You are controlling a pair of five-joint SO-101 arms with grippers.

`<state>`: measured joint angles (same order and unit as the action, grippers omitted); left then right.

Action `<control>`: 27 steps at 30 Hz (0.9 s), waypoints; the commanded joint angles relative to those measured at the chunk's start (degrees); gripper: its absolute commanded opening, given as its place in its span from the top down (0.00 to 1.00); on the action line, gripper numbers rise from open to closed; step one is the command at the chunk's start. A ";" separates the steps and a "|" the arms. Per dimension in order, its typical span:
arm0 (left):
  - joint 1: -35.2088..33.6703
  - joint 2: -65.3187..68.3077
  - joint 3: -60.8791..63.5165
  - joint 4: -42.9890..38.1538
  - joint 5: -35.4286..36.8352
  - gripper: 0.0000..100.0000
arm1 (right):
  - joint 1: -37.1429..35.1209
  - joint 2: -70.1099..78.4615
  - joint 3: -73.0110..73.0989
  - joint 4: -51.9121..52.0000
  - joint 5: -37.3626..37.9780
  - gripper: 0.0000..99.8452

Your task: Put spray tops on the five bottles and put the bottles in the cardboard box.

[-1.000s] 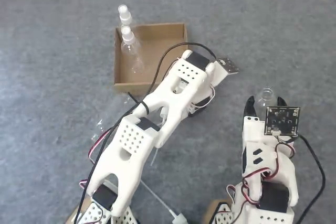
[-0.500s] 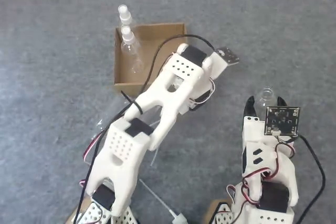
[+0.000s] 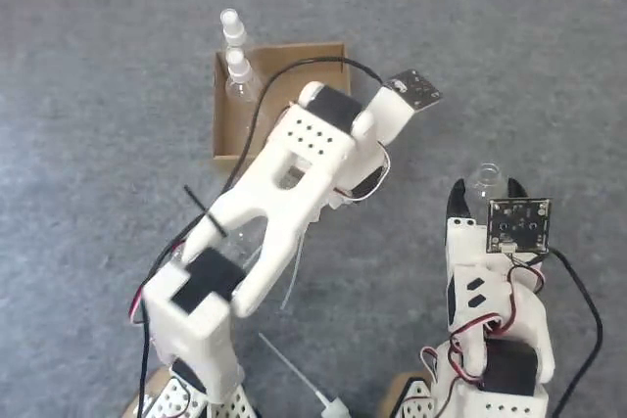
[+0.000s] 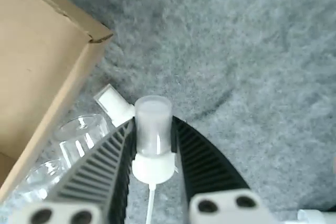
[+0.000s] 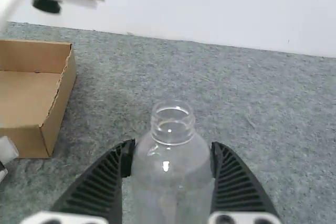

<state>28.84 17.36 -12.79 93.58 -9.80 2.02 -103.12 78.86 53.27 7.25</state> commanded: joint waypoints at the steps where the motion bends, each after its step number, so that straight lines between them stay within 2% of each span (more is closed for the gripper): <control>1: -0.18 -11.52 4.97 -4.92 1.14 0.99 | -0.84 -0.84 -2.73 -1.63 0.53 0.92; 14: -0.18 -29.89 16.57 -11.08 7.38 0.99 | -10.15 -0.84 -1.14 -1.63 0.53 0.92; 21: -0.35 -40.88 20.09 -11.60 9.85 0.99 | -15.08 -0.84 0.09 -1.63 0.53 0.92; 27: -0.35 -50.29 27.47 -17.58 11.25 0.99 | -19.56 -0.84 0.53 -1.19 0.53 0.92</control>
<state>28.84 -25.36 12.26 80.66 -0.13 -14.86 -103.12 80.26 53.27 7.25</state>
